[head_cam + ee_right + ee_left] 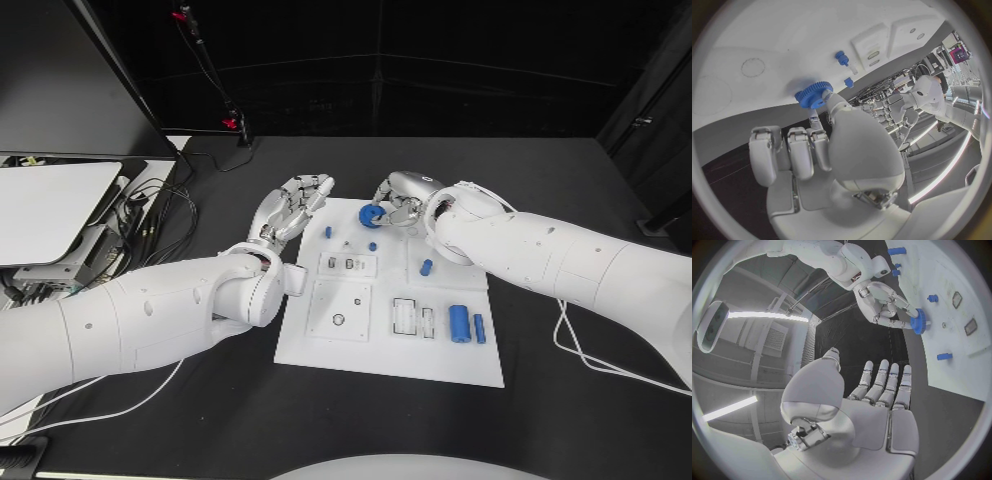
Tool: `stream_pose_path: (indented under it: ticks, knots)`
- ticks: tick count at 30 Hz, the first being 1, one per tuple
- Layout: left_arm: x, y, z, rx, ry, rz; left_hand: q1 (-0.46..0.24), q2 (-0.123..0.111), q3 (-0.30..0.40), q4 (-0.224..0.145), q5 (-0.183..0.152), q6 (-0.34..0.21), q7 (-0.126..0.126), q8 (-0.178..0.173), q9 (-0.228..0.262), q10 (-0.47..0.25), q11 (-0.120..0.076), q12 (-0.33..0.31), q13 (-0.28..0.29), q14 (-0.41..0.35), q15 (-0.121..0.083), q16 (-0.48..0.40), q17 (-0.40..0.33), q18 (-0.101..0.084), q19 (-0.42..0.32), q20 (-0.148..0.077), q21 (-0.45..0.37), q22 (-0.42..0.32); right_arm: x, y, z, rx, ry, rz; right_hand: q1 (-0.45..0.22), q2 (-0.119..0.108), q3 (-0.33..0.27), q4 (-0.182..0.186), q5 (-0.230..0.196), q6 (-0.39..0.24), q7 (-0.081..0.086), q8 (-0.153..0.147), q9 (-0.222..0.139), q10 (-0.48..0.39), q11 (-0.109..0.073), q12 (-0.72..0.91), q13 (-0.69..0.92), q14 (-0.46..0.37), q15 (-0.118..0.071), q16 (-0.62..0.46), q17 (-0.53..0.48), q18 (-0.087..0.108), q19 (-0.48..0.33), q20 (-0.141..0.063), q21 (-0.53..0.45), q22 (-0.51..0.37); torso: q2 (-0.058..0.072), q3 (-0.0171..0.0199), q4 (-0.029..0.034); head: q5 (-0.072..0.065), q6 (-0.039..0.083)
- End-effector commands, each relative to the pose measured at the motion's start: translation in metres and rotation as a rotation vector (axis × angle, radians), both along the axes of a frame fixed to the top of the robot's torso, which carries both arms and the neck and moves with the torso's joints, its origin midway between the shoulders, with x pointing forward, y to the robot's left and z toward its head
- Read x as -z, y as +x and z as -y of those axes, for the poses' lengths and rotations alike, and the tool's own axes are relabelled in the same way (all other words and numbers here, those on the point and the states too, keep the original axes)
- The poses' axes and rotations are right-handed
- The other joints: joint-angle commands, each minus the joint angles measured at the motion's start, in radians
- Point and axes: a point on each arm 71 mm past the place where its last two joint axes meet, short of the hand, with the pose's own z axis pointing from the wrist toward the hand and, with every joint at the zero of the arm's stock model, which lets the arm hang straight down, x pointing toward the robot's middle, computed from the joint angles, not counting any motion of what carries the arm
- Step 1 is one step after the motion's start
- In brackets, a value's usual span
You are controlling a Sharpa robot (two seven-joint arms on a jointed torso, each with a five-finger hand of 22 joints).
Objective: Assemble the parts on the task board
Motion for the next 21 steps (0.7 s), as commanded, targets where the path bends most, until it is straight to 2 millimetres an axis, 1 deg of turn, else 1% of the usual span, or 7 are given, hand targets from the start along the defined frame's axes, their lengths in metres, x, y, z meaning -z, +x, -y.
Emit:
stream_pose_path:
  ticks: [1,5,9,21]
  knots:
    - [-0.0194,-0.0062,0.0017,0.032,-0.06,0.265,0.004,0.003,-0.006,0.0,0.004,0.006,0.154,0.004,-0.001,0.005,0.001,0.006,-0.001,0.001,0.004,0.004,0.001,0.016,0.0,0.006,0.006,0.002,0.0001,0.0007,-0.0021,-0.009,-0.02,-0.003,0.008,-0.002,0.005,0.001,0.004,0.056,-0.05,0.003,0.002,0.104,-0.006,0.003,0.263,0.104,-0.006,0.002,0.263,-0.007,0.104,-0.008,0.003,0.263,0.0,0.0003,0.0011,0.001,-0.003]
    - [-0.0193,-0.0061,0.0013,0.032,-0.059,0.264,0.004,0.003,-0.006,0.0,0.004,0.006,0.154,0.004,-0.001,0.005,0.001,0.006,-0.001,0.001,0.004,0.004,0.001,0.016,0.0,0.006,0.006,0.002,0.0018,0.0007,-0.0043,-0.008,-0.024,-0.01,0.007,-0.003,0.006,0.0,0.003,0.055,-0.049,-0.001,0.001,0.104,-0.005,0.003,0.263,0.104,-0.006,0.002,0.263,-0.007,0.104,-0.008,0.003,0.263,0.0,0.0003,-0.0005,0.001,-0.005]
    - [-0.0193,-0.0061,0.0015,0.033,-0.06,0.263,0.005,0.003,-0.006,0.0,0.004,0.006,0.154,0.004,-0.001,0.005,0.001,0.006,-0.001,0.001,0.004,0.004,0.001,0.016,0.0,0.006,0.006,0.002,0.0032,0.0006,-0.0061,-0.007,-0.029,-0.016,0.008,-0.001,0.008,0.0,0.003,0.054,-0.048,-0.005,0.001,0.104,-0.005,0.003,0.263,0.104,-0.005,0.002,0.263,-0.007,0.104,-0.007,0.003,0.263,0.0,0.0002,-0.0005,-0.001,-0.007]
    - [-0.0193,-0.0061,0.0014,0.032,-0.06,0.262,0.005,0.004,-0.006,0.0,0.004,0.007,0.154,0.004,-0.001,0.005,0.001,0.006,-0.001,0.001,0.004,0.005,0.001,0.015,0.0,0.006,0.007,0.002,0.0067,-0.0001,-0.0096,-0.011,-0.042,-0.041,0.003,-0.004,0.008,0.001,0.0,0.053,-0.046,-0.015,-0.001,0.104,-0.003,0.003,0.263,0.104,-0.004,0.002,0.263,-0.007,0.104,-0.006,0.003,0.263,0.0,0.0001,-0.0004,0.0,-0.009]
